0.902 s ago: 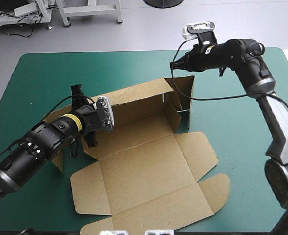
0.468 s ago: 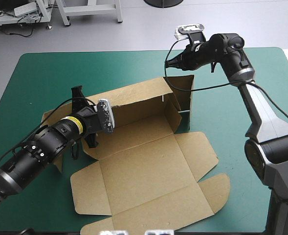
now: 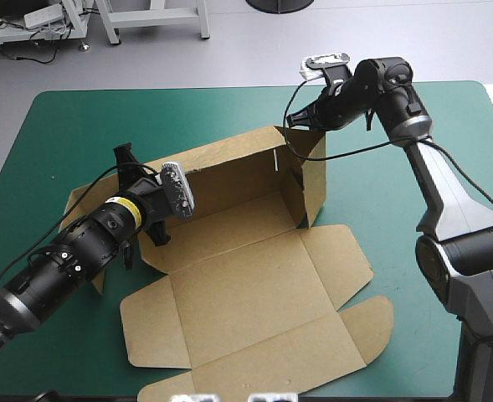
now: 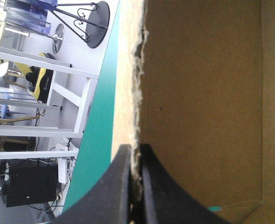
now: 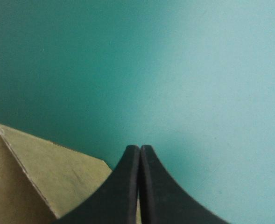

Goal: Fold the box

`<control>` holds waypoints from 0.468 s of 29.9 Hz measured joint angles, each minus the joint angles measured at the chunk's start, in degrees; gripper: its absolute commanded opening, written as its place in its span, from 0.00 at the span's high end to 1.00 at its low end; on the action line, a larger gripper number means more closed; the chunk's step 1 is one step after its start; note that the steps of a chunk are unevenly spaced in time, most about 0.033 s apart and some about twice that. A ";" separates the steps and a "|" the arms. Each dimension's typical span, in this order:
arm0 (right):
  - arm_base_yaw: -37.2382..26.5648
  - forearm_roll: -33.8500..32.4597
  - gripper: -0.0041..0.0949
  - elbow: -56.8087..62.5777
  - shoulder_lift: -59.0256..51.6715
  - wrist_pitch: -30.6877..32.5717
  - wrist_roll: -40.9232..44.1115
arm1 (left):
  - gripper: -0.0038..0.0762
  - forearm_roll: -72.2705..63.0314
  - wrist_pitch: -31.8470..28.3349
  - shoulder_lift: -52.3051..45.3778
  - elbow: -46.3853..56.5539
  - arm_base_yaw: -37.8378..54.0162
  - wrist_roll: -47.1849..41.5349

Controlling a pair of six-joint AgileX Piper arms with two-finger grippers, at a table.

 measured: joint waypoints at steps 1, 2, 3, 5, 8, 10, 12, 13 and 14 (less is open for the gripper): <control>0.00 0.23 0.98 0.00 0.00 0.92 0.00 | 0.96 0.00 0.00 0.00 0.00 0.00 -0.06; 0.00 0.32 0.98 0.00 0.00 1.72 0.00 | 0.96 0.00 0.00 0.06 0.00 0.00 -0.11; 0.00 0.42 0.98 0.00 0.00 2.28 0.00 | 0.96 0.00 0.00 0.18 0.00 0.00 -0.18; 0.00 0.71 0.98 0.00 0.00 2.81 0.00 | 0.96 0.07 0.00 0.58 0.00 0.00 -0.17; 0.00 1.33 0.98 0.00 0.00 3.68 -0.05 | 0.96 0.32 -0.25 0.74 0.35 0.00 -0.17; 0.00 1.93 0.98 0.33 0.00 4.08 -0.33 | 0.96 0.38 -0.38 0.79 0.52 0.00 -0.17; 0.00 2.61 0.98 1.16 0.00 4.20 -0.52 | 0.96 0.38 -0.51 0.91 0.52 0.00 -0.11; 0.00 2.99 0.98 1.44 0.00 4.27 -0.74 | 0.96 0.38 -0.63 0.96 0.52 0.00 -0.11; 0.00 3.33 0.98 1.72 0.00 4.21 -0.80 | 0.96 0.38 -0.62 1.03 0.52 0.00 -0.11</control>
